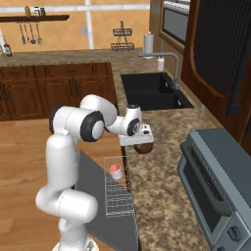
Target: Pick up the cup and bowl from the counter, place them in the dishwasher, and close the dishwasher door.
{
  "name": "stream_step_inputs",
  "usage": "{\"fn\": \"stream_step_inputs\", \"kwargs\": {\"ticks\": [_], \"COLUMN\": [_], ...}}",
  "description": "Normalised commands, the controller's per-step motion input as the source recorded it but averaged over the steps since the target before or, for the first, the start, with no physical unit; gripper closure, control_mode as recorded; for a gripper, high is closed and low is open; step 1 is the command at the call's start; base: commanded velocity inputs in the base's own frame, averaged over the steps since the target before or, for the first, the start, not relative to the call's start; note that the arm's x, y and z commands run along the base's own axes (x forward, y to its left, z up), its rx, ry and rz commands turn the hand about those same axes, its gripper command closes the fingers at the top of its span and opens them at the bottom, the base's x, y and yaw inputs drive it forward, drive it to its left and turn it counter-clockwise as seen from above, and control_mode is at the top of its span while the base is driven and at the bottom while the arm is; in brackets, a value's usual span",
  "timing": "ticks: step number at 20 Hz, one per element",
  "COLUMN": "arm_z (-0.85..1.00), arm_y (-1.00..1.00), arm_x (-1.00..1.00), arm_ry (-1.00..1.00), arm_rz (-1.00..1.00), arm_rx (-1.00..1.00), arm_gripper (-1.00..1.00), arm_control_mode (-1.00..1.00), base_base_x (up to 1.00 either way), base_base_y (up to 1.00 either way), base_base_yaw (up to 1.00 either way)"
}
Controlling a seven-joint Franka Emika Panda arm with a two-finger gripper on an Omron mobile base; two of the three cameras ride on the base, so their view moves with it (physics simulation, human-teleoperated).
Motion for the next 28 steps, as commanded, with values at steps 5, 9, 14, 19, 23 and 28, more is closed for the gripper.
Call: {"fn": "stream_step_inputs", "kwargs": {"ticks": [5, 9, 14, 19, 23, 28], "arm_z": [0.17, 0.44, 0.07, -0.51, -0.86, -0.72], "arm_y": [0.55, 0.99, 0.99, 0.82, 0.43, 0.06], "arm_x": [-0.92, -1.0, -0.89, -0.11, 0.25, 0.64], "arm_ry": [-0.06, 0.01, 0.05, 0.12, 0.27, 0.07], "arm_rz": [0.0, 0.0, 0.0, 0.0, 0.0, 0.01], "arm_rx": [0.02, 0.0, 0.0, 0.0, -0.03, 0.0], "arm_gripper": [1.0, 1.0, 1.0, 1.0, 1.0, 1.0], "arm_control_mode": [-1.0, -1.0, -1.0, -1.0, -1.0, -1.0], "base_base_x": [0.0, 0.0, 0.0, 0.0, 0.0, 0.0], "base_base_y": [0.0, 0.0, 0.0, 0.0, 0.0, 0.0], "base_base_yaw": [0.0, 0.0, 0.0, 0.0, 0.0, 0.0]}}
